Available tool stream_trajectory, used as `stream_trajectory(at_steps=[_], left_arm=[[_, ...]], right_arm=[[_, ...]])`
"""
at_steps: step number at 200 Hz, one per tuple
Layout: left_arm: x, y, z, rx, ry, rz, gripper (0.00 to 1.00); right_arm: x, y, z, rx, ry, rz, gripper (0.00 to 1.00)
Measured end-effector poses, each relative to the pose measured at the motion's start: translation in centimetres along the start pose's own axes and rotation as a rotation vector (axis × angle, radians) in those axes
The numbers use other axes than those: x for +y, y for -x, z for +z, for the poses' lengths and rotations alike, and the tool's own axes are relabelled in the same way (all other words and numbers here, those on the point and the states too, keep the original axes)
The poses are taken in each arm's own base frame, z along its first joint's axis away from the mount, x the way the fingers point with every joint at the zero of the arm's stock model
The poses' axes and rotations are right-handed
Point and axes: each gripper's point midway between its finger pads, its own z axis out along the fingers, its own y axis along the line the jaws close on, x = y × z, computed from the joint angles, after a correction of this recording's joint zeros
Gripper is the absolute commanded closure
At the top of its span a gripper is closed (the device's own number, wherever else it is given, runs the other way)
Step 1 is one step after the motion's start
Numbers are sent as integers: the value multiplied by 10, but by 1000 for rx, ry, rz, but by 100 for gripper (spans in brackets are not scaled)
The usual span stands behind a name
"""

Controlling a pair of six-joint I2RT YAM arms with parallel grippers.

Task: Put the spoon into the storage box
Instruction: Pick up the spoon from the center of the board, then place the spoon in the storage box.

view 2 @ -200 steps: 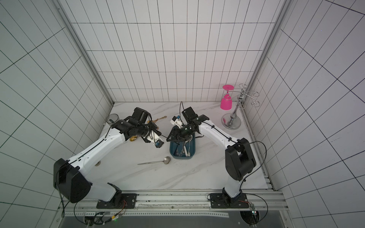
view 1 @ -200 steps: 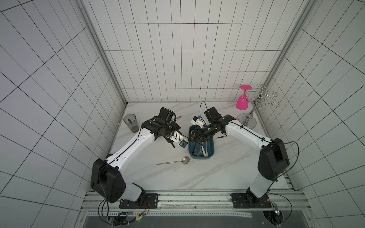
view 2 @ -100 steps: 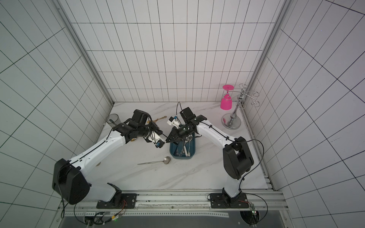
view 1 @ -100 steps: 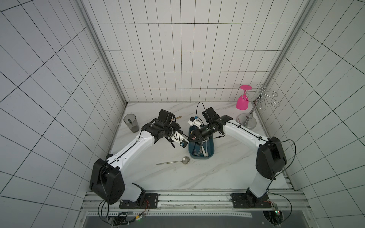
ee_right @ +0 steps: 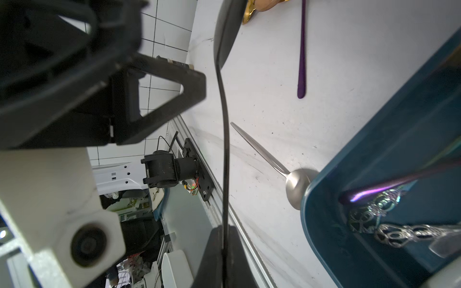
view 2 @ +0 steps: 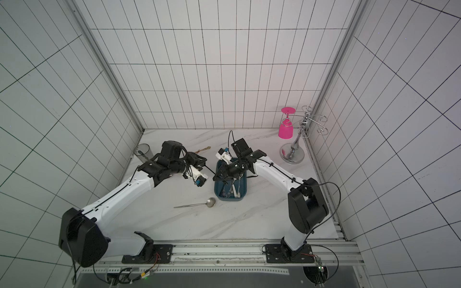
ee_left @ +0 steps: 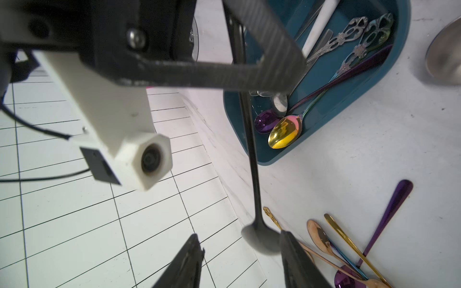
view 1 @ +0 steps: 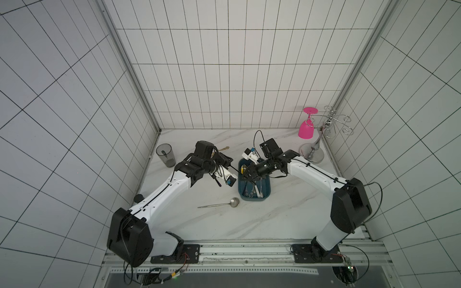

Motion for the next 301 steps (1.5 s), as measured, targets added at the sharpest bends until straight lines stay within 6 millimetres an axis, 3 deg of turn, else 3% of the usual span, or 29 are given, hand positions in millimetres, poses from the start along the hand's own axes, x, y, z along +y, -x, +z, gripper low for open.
stream_trajectory(at_steps=[37, 52, 57, 104, 150, 186, 240, 301], left_arm=[[6, -17, -16, 49, 63, -1, 17], [10, -18, -19, 66, 80, -6, 14], [11, -19, -21, 75, 83, -10, 5], [11, -37, -35, 203, 121, -168, 4], [1, -49, -49, 287, 180, -570, 4], [-7, -60, -65, 322, 243, -941, 4], [-39, -70, -89, 357, 270, -1466, 4], [-67, -66, -91, 339, 262, -1856, 4]], right_arm=[[-7, -2, -12, -113, -59, -17, 100], [-14, -4, -15, -167, -86, -10, 100], [-16, -4, -16, -183, -92, -7, 100], [-51, -9, -13, -295, -146, 95, 100], [-86, -7, -12, -391, -116, 261, 100], [-119, -11, 6, -385, -114, 411, 100], [-122, 1, 10, -420, -84, 447, 100], [-131, 9, 15, -431, -104, 491, 99]])
